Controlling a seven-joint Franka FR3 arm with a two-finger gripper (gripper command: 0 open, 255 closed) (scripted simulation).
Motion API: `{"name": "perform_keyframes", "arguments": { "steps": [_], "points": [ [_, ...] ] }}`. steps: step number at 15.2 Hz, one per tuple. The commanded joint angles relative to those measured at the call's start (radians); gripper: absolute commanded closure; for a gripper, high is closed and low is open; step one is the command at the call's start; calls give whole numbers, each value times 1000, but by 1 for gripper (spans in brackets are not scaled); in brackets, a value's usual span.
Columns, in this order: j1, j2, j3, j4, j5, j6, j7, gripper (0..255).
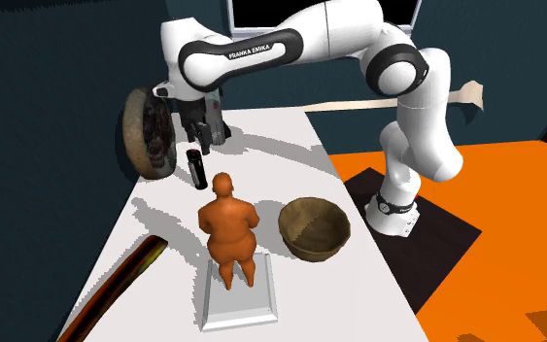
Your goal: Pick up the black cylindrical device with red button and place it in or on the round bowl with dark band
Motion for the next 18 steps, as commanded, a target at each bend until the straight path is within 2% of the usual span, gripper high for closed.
{"name": "perform_keyframes", "arguments": {
  "steps": [1, 6, 14, 15, 18],
  "points": [
    [-7, 17, 3, 1, 10, 14, -9, 0],
    [-4, 30, 8, -55, 19, 81, -17, 0],
    [-4, 30, 8, -54, 19, 81, -16, 0],
    [-4, 30, 8, -54, 19, 81, -16, 255],
    [-4, 30, 8, -54, 19, 81, -16, 255]
  ]
}}
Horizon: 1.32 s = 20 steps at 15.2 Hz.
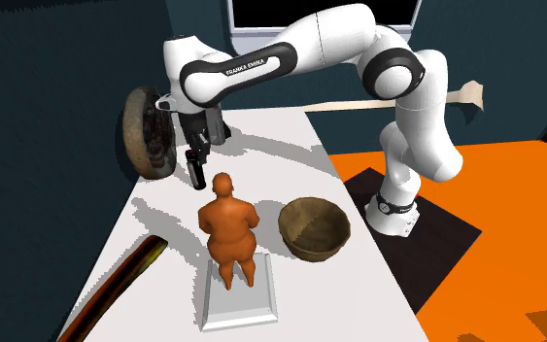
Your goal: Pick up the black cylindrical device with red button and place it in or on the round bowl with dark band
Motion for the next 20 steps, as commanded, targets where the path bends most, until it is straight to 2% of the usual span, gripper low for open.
{"name": "perform_keyframes", "arguments": {
  "steps": [1, 6, 20],
  "points": [
    [0, 1, 0, -1, 0, -1, 0, 255],
    [0, 1, 0, -1, 0, 0, 0, 255],
    [-18, -6, -8, 179, -10, -184, 16, 255]
  ]
}}
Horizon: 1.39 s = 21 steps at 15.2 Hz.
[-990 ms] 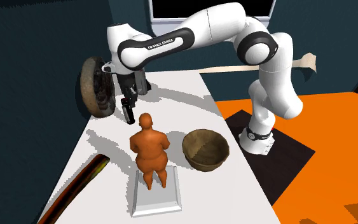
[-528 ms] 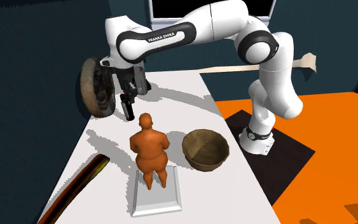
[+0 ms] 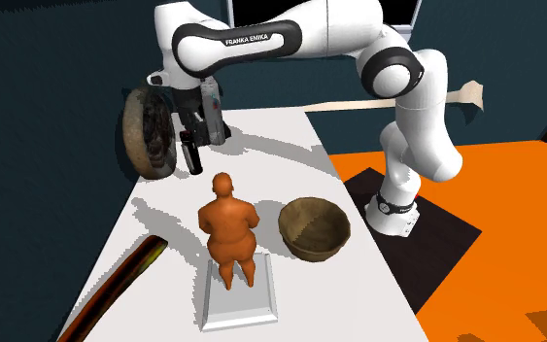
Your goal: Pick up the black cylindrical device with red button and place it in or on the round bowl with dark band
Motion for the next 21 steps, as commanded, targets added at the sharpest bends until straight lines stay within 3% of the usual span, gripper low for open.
{"name": "perform_keyframes", "arguments": {
  "steps": [1, 11, 18, 19, 21],
  "points": [
    [-4, 0, -1, 30, -1, -30, 2, 255],
    [-40, 38, -1, 225, 15, -187, 8, 255],
    [-91, 101, 5, 425, 45, -323, 13, 255],
    [-93, 104, 6, 431, 46, -327, 14, 255],
    [-9, -14, -6, 257, -7, -265, 41, 255]
  ]
}}
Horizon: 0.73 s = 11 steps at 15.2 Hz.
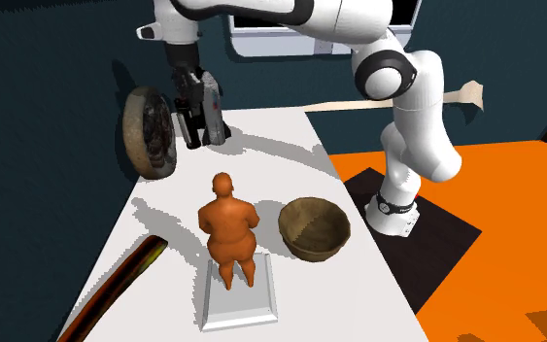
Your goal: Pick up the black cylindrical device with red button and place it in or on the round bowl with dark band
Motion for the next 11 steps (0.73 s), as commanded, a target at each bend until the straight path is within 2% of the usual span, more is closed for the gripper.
{"name": "perform_keyframes", "arguments": {
  "steps": [1, 6, 11],
  "points": [
    [67, -93, -5, -130, -44, 45, 31, 255],
    [199, -316, 18, -396, -160, 117, 147, 255],
    [276, -500, 79, -584, -249, 143, 281, 255]
  ]
}}
